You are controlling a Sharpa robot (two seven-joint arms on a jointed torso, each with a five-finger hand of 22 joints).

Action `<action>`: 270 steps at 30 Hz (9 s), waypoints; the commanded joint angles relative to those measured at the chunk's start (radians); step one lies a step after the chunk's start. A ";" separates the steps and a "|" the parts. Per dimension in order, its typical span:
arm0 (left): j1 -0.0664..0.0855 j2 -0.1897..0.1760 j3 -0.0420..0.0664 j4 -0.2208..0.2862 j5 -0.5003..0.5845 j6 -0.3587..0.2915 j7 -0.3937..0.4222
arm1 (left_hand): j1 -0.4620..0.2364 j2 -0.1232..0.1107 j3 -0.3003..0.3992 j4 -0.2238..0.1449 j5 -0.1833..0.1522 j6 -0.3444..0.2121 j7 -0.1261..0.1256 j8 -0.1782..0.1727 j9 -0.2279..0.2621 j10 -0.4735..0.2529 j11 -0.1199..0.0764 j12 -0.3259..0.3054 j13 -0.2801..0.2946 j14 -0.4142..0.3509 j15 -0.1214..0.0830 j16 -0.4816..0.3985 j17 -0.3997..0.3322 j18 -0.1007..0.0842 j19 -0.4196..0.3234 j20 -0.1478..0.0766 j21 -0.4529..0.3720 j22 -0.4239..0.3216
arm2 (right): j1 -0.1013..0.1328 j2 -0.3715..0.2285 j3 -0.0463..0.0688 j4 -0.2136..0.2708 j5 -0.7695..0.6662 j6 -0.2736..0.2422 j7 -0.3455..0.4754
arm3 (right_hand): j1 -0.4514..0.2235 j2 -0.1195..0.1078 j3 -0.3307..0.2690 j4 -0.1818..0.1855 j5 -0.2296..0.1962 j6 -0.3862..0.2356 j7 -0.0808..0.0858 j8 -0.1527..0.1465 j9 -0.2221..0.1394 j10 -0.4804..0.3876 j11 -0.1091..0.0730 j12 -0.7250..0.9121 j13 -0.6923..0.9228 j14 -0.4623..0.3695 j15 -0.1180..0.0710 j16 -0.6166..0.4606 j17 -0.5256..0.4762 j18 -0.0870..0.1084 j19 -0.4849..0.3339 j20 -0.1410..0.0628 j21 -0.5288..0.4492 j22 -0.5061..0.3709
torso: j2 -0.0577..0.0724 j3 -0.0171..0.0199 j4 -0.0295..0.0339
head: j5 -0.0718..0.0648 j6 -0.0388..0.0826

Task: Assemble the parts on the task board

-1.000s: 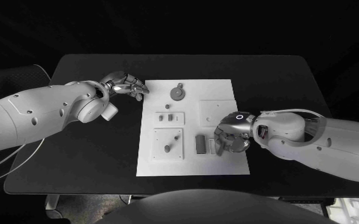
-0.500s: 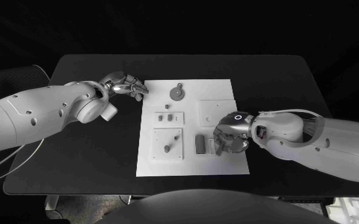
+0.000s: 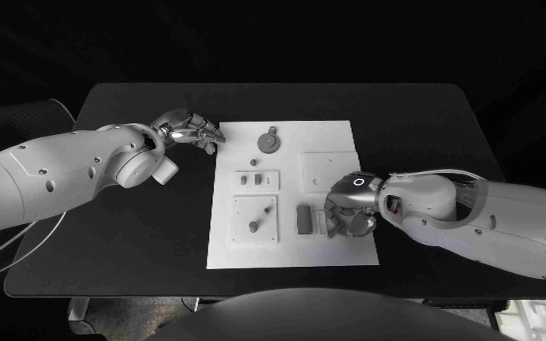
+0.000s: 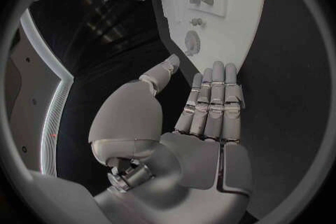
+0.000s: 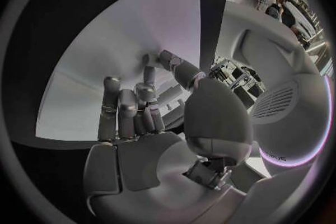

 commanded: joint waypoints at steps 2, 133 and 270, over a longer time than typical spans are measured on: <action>0.001 0.002 0.001 0.002 -0.004 0.011 0.005 | 0.000 -0.006 -0.001 0.002 -0.003 -0.007 -0.002 0.005 -0.001 0.003 0.003 -0.003 0.001 0.008 0.002 -0.005 0.002 0.018 0.000 0.000 -0.005 0.001 | -0.007 0.000 -0.004 -0.009 -0.058 0.035 -0.027 | 0.018 0.009 0.003 0.001 -0.004 0.008 -0.003 0.003 -0.001 0.002 -0.007 0.001 -0.001 -0.003 0.002 0.002 0.001 0.006 -0.002 -0.002 0.000 0.014 | 0.000 0.0000 -0.0002 | 0.000 0.000; 0.001 0.010 0.000 0.001 -0.014 0.010 -0.002 | 0.001 -0.007 -0.002 0.001 -0.003 -0.009 -0.002 0.005 -0.002 0.003 0.003 -0.005 0.002 0.010 0.002 -0.013 0.012 0.018 0.001 -0.001 -0.008 0.004 | 0.038 0.013 -0.004 0.052 0.857 0.005 -0.449 | -0.141 0.071 -0.001 0.079 -0.005 -0.020 0.011 -0.030 -0.041 -0.014 0.004 -0.013 -0.006 -0.007 -0.005 -0.006 -0.007 0.006 -0.006 -0.002 -0.007 0.012 | 0.000 0.0002 0.0001 | 0.001 0.000; 0.001 0.008 0.000 0.003 -0.017 0.007 -0.007 | 0.002 -0.006 -0.002 0.001 -0.003 -0.008 -0.002 0.007 -0.002 0.003 0.003 -0.005 0.003 0.013 0.002 -0.021 0.021 0.018 0.002 -0.001 -0.010 0.006 | 0.005 0.061 -0.004 0.001 0.734 0.046 -0.445 | -0.119 0.126 -0.023 0.048 -0.004 -0.009 0.002 -0.007 -0.041 -0.008 -0.004 -0.001 -0.011 -0.002 0.008 0.007 -0.015 0.006 -0.009 -0.002 0.005 0.012 | 0.000 0.0000 -0.0005 | 0.000 0.000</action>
